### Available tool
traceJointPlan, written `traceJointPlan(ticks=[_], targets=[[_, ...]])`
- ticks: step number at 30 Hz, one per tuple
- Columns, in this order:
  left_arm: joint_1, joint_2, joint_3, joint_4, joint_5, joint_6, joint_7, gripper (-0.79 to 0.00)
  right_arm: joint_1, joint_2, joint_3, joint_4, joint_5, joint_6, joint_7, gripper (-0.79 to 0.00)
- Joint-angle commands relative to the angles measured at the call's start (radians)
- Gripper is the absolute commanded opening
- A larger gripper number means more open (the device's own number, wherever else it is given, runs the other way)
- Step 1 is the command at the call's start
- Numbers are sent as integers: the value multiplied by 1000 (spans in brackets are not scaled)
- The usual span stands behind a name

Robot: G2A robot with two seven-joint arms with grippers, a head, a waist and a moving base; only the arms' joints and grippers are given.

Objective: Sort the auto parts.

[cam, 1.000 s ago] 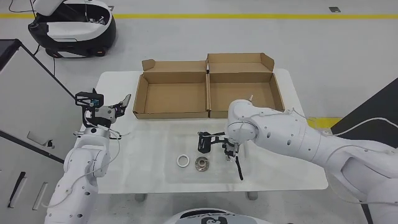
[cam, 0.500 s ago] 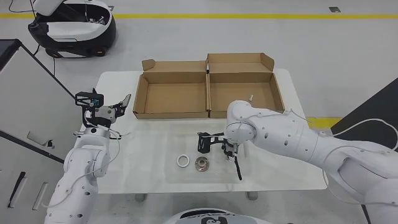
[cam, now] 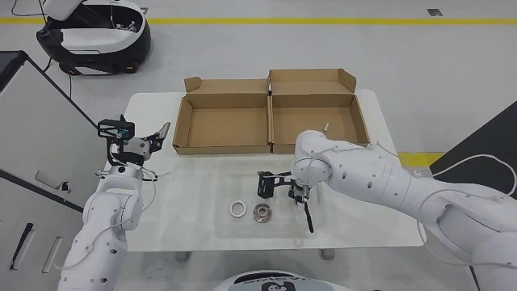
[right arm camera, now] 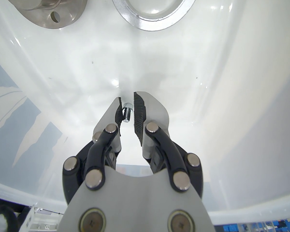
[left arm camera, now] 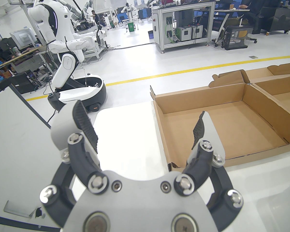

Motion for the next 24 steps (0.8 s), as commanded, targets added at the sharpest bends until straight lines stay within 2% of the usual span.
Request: traceJointPlan(ticks=[1,14,24], targets=[[0,0,0,0,0,0,0,0,3,0,0,-3,6,2,2,-785],[0,0,0,0,0,0,0,0,92,34,22,-127,151,21,21,-785],[0,0,0,0,0,0,0,0,77,54,79,-160,225,2,-12,-785]])
